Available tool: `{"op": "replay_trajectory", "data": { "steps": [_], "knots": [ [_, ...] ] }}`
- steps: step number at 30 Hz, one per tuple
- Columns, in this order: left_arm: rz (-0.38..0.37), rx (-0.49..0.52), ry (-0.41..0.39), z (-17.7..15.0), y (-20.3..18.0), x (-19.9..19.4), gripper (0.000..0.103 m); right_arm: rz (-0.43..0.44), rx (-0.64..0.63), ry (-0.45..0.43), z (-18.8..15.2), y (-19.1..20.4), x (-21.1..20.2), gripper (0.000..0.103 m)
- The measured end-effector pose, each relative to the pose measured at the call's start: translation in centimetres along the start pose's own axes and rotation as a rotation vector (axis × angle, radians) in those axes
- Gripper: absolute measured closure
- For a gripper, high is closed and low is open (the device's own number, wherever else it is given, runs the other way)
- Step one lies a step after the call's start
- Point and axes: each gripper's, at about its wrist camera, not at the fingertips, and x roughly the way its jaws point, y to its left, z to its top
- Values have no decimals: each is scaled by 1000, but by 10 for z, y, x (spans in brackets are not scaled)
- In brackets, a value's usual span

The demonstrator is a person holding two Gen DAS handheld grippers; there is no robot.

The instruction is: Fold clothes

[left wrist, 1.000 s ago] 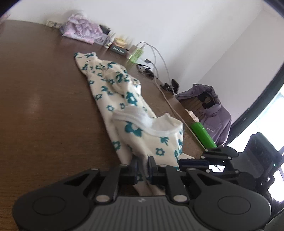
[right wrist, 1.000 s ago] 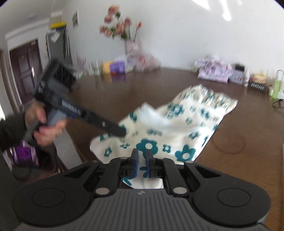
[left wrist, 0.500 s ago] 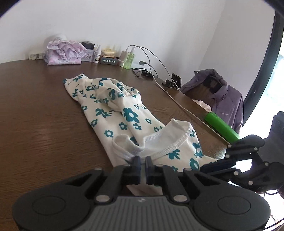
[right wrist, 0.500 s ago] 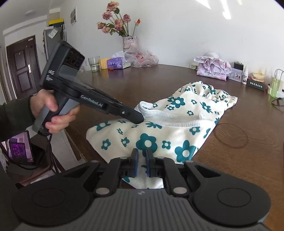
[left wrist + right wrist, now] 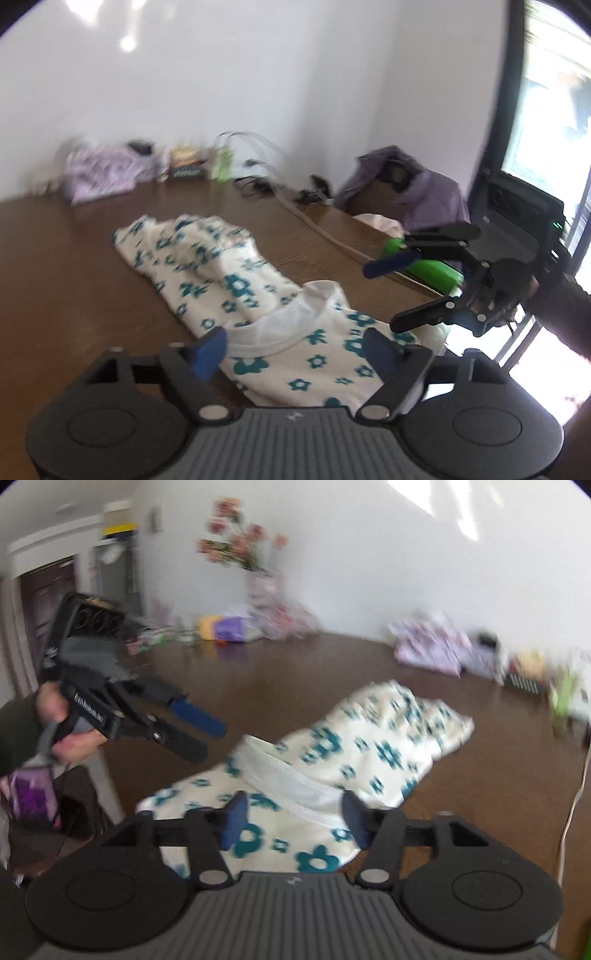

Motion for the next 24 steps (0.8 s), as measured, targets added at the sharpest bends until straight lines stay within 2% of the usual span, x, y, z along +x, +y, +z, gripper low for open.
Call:
{"op": "replay_trajectory", "data": {
  "steps": [2, 4, 8, 11, 15, 16, 18, 21, 24],
  "knots": [
    [-76, 78, 20, -4, -14, -1, 16, 33, -155, 26, -5, 28, -6, 25],
    [-120, 125, 72, -8, -23, 10, 16, 56, -243, 57, -13, 46, -1, 26],
    [-89, 204, 142, -18, -28, 30, 17, 40, -301, 121, -25, 49, 21, 38],
    [-92, 207, 177, -23, -24, 36, 17, 78, -298, 147, -28, 42, 31, 45],
    [-67, 293, 184, -30, -32, 44, 17, 166, -187, 169, -22, 18, 38, 61],
    [-41, 331, 179, -33, -35, 47, 17, 190, -153, 174, -20, 11, 39, 74],
    [18, 408, 166, -39, -43, 53, 17, 263, -47, 183, -12, -7, 40, 86],
    [98, 492, 112, -47, -49, 59, 17, 361, 64, 182, -6, -24, 36, 89],
    [97, 512, 88, -47, -50, 60, 17, 479, 164, 173, -3, -36, 28, 90]
  ]
}}
